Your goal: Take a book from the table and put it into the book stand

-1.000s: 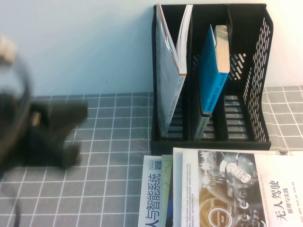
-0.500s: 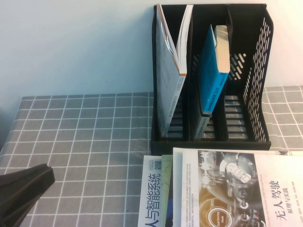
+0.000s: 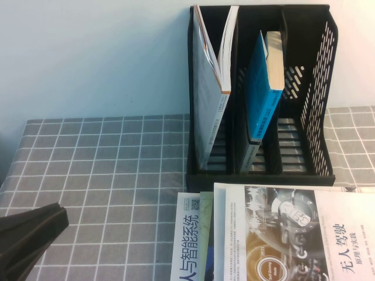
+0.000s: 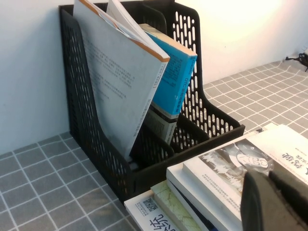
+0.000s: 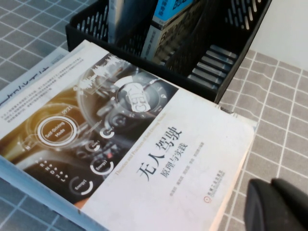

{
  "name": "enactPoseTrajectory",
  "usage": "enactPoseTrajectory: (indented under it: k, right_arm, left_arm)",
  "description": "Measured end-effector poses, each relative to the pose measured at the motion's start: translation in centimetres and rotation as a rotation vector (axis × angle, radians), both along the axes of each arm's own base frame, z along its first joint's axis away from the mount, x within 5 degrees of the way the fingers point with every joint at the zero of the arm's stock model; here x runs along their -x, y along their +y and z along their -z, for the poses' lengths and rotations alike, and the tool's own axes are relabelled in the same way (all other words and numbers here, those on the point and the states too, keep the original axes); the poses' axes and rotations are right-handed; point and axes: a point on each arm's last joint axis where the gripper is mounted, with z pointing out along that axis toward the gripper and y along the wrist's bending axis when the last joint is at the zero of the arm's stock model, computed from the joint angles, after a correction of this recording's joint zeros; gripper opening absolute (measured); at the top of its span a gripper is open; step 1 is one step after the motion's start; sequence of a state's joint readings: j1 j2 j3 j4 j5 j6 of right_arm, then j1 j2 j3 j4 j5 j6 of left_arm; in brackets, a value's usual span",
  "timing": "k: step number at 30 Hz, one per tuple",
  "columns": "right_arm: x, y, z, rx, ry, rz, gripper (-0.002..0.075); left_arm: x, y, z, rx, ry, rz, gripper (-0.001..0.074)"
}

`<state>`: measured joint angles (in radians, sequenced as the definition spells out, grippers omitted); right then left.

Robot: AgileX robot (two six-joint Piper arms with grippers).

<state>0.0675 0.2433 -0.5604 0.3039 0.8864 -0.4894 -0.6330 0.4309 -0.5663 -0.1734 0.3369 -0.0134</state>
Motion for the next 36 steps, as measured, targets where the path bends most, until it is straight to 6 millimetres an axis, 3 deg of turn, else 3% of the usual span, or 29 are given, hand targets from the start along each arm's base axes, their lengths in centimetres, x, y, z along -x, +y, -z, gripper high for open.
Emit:
enactPoseTrajectory:
  k: [5,12,19,28,36]
  right_arm:
    - [0.0,0.0,0.0,0.000,0.000,0.000,0.0011]
    - [0.0,0.0,0.0,-0.002,0.000,-0.001,0.0011]
    - [0.0,0.0,0.0,-0.003,0.000,-0.001,0.0011]
    - [0.0,0.0,-0.1,-0.003,-0.002,-0.001,0.0011]
    - [0.0,0.0,-0.1,-0.003,-0.002,-0.001,0.0011]
  left_arm:
    - [-0.1,0.2,0.0,-0.013,-0.010,-0.024,-0.0002]
    - [-1.0,2.1,0.7,0.045,0.041,-0.271,-0.0002]
    - [0.6,4.0,5.3,0.033,0.033,-0.464,-0.0002]
    - [1.8,4.6,12.2,0.077,0.033,-0.561,-0.0002]
    - [1.5,4.6,15.4,0.052,0.103,-0.569,-0.0002]
